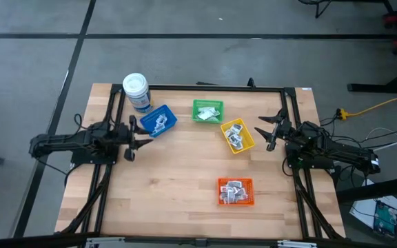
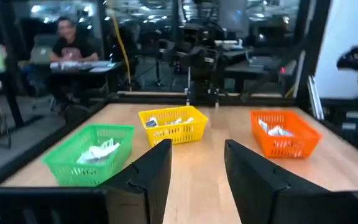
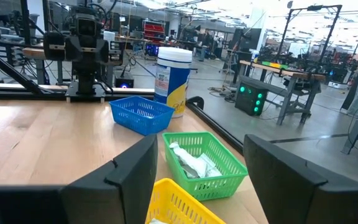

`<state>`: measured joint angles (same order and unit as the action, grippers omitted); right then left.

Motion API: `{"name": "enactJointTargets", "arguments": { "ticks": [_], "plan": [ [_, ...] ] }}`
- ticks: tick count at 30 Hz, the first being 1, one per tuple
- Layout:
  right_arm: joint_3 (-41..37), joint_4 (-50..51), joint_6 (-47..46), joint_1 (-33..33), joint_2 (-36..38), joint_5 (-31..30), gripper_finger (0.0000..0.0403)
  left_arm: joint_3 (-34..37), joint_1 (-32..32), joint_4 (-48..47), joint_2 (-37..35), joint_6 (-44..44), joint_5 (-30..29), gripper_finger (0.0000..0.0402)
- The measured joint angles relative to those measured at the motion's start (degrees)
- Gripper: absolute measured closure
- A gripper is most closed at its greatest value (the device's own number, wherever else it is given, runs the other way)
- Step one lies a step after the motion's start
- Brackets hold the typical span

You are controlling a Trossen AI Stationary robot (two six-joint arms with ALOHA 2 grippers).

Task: Pick & Place First Aid Supplies
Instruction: Return to Home Position

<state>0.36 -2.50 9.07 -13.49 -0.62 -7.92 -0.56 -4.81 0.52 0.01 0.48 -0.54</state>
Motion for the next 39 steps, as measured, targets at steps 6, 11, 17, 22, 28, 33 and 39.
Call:
{"name": "enactJointTargets", "arguments": {
  "ticks": [6,11,17,22,28,33,39],
  "plan": [
    [0.00,0.01,0.01,0.00,0.00,0.00,0.0166,0.00,-0.90,-0.15,1.50,-21.50,0.67,0.0256],
    [0.00,0.00,0.01,0.00,0.00,0.00,0.0166,0.00,-0.90,-0.20,1.80,-32.59,0.46,0.0254],
    [0.00,0.00,0.00,-0.01,0.00,0.00,0.0166,0.00,-0.90,-0.22,1.81,-32.22,0.44,0.0254],
    [0.00,0.00,0.01,0.01,0.00,0.00,0.0166,0.00,-0.88,-0.25,1.81,-32.30,0.42,0.0254],
    [0.00,0.01,0.01,-0.01,0.00,0.00,0.0166,0.02,-0.86,-0.27,1.81,-32.25,0.40,0.0254],
    [0.00,0.00,0.01,0.00,0.00,0.00,0.0166,0.02,-0.86,-0.29,1.81,-32.25,0.37,0.0256],
    [0.00,0.01,0.01,0.00,0.00,0.00,0.0166,0.02,-0.86,-0.29,1.81,-32.25,0.37,0.0252]
  ]
}}
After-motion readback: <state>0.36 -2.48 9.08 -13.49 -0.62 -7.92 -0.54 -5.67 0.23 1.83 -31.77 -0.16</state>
